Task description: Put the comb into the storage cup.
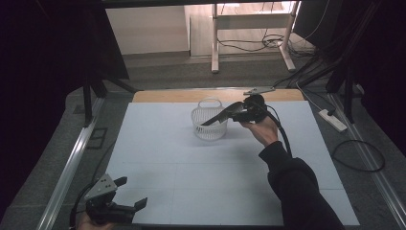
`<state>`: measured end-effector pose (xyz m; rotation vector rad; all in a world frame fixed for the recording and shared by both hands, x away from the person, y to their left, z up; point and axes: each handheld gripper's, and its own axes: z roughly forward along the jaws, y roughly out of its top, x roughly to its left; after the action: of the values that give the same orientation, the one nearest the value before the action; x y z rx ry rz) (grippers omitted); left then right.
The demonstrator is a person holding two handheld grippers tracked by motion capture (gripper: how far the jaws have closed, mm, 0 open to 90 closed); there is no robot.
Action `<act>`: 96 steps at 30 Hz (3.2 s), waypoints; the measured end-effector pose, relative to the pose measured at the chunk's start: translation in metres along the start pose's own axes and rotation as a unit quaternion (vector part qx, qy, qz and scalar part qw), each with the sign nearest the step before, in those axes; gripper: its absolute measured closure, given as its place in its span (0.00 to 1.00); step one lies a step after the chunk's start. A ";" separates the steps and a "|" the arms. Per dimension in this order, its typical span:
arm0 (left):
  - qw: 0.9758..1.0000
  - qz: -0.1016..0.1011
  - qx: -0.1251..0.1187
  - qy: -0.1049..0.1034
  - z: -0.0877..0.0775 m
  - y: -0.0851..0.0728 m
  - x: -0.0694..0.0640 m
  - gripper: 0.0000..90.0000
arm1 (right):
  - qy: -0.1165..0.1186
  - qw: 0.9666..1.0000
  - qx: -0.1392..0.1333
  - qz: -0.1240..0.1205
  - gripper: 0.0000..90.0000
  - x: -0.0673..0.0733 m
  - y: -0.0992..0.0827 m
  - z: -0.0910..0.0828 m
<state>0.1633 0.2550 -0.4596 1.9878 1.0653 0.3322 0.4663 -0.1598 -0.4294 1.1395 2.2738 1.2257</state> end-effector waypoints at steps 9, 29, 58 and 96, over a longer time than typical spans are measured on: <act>1.000 0.000 0.000 0.000 0.000 0.000 0.000 0.00 | 0.004 1.000 -0.003 0.001 0.18 -0.001 0.002 -0.006; 1.000 -0.016 -0.011 -0.002 -0.003 0.000 0.003 0.00 | 0.013 0.999 0.002 -0.034 0.07 0.008 0.008 -0.031; 1.000 -0.018 -0.009 -0.001 -0.003 -0.001 0.003 0.00 | 0.004 0.998 -0.002 -0.065 0.01 0.020 -0.014 -0.064; 1.000 -0.009 -0.005 0.004 -0.001 0.000 0.002 0.00 | 0.040 0.996 -0.002 -0.083 0.00 0.046 -0.043 -0.084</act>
<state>0.1637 0.2572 -0.4588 1.9692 1.0839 0.3351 0.3655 -0.1846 -0.4107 0.8929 2.3698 1.2302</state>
